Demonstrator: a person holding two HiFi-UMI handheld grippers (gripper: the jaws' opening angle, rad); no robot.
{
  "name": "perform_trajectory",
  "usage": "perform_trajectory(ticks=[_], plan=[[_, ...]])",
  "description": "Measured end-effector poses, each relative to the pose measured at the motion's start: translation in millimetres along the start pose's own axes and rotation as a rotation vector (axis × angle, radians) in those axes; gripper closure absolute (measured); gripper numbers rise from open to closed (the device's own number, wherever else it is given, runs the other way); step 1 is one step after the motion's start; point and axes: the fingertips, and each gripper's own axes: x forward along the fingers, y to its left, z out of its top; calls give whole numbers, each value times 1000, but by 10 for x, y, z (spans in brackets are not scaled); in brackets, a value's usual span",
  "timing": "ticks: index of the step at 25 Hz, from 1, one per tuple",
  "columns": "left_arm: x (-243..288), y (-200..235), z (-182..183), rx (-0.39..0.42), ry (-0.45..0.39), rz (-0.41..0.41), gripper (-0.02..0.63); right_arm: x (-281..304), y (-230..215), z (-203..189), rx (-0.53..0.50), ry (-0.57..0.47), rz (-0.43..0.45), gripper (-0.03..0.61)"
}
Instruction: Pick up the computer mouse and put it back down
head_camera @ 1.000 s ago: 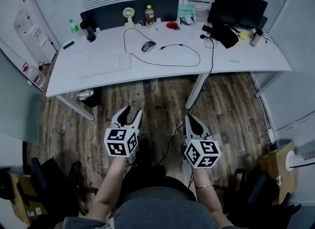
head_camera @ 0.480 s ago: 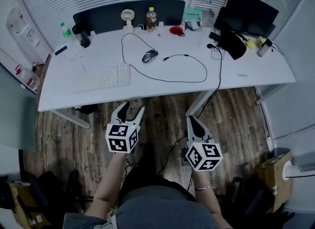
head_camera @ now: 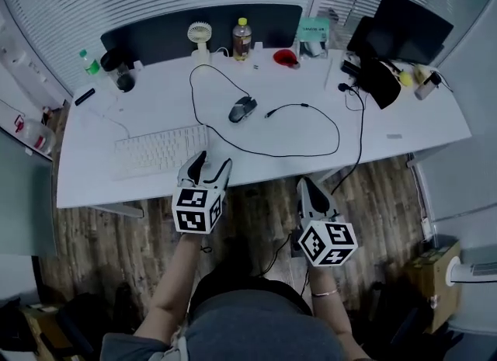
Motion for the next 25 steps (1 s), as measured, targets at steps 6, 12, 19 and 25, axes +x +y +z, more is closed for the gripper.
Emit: perform_trajectory(ticks=[6, 12, 19, 25], plan=[[400, 140, 81, 42, 32, -44, 347, 292, -10, 71, 0, 6, -23, 578], [713, 164, 98, 55, 53, -53, 342, 507, -113, 142, 11, 12, -36, 580], [1114, 137, 168, 107, 85, -45, 322, 769, -293, 237, 33, 4, -2, 580], [1496, 134, 182, 171, 130, -14, 321, 1034, -531, 397, 32, 13, 48, 580]])
